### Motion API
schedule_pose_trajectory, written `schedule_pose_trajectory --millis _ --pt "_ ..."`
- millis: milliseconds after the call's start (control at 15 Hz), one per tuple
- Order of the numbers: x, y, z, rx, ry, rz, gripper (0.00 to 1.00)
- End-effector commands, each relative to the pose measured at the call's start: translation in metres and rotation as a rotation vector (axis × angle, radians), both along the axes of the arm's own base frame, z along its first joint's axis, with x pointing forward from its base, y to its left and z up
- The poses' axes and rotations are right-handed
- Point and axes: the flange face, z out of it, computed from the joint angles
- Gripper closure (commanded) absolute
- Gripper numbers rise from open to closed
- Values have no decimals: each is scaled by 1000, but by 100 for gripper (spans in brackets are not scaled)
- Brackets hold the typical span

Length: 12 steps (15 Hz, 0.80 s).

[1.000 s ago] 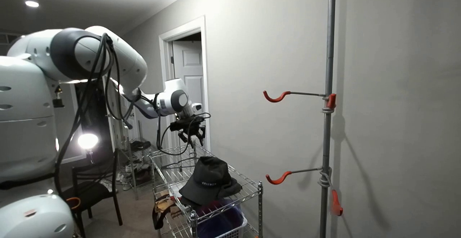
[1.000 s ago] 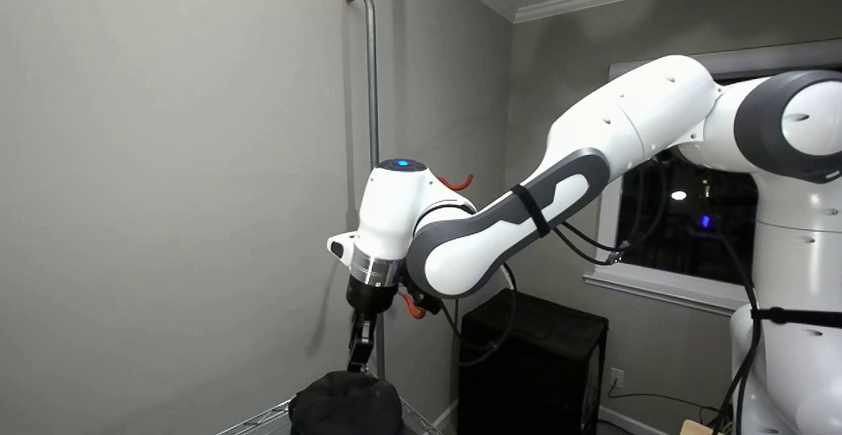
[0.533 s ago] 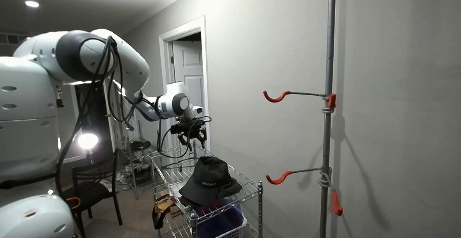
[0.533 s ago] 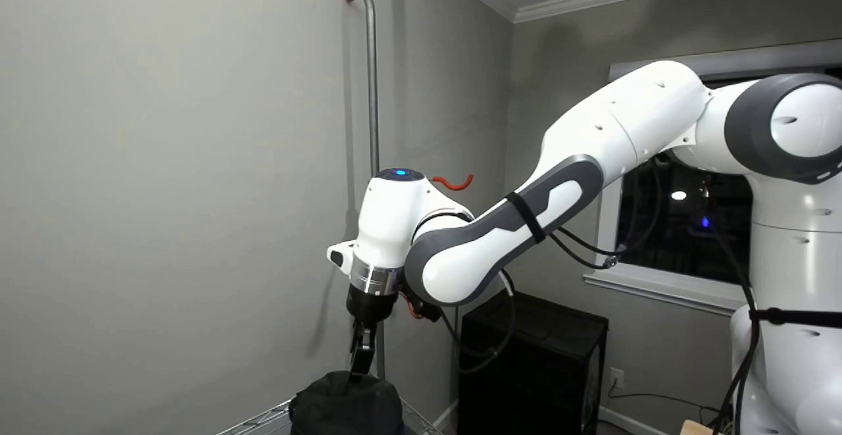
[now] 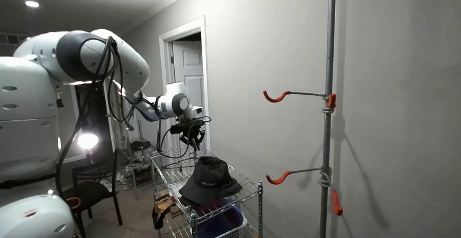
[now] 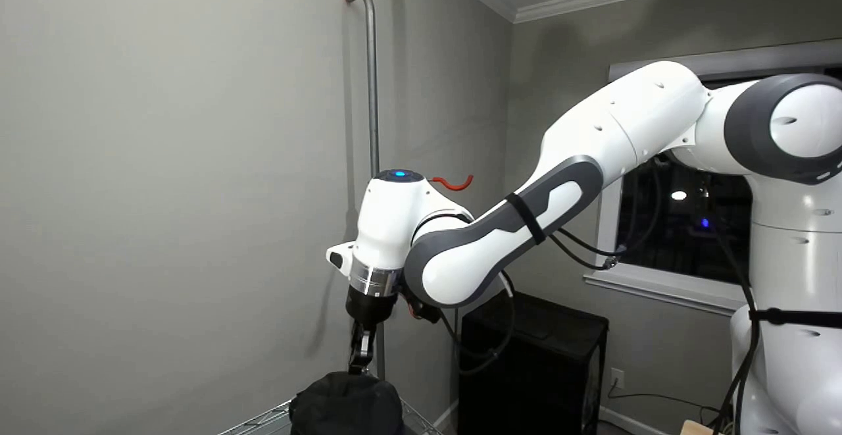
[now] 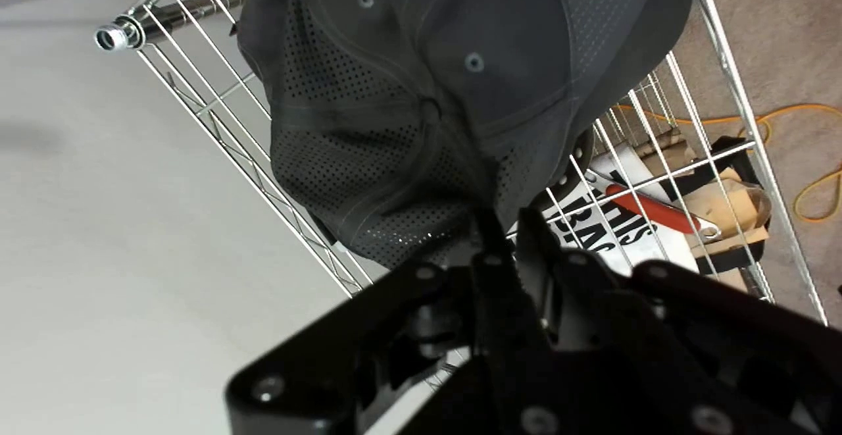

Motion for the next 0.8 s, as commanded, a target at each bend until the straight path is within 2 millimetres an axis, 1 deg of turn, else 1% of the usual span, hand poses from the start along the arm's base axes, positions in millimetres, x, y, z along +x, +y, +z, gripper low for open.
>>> schedule_pose_trajectory --millis 0,200,400,467,600,733 --pt "2 1 0 5 2 -4 100" --pt "9 1 -5 6 6 -6 97" --pt "19 4 -13 10 14 -5 98" --pt "23 5 -16 8 20 -10 72" --pt "29 6 -24 6 34 -12 71" --pt "35 7 -33 8 50 -13 60"
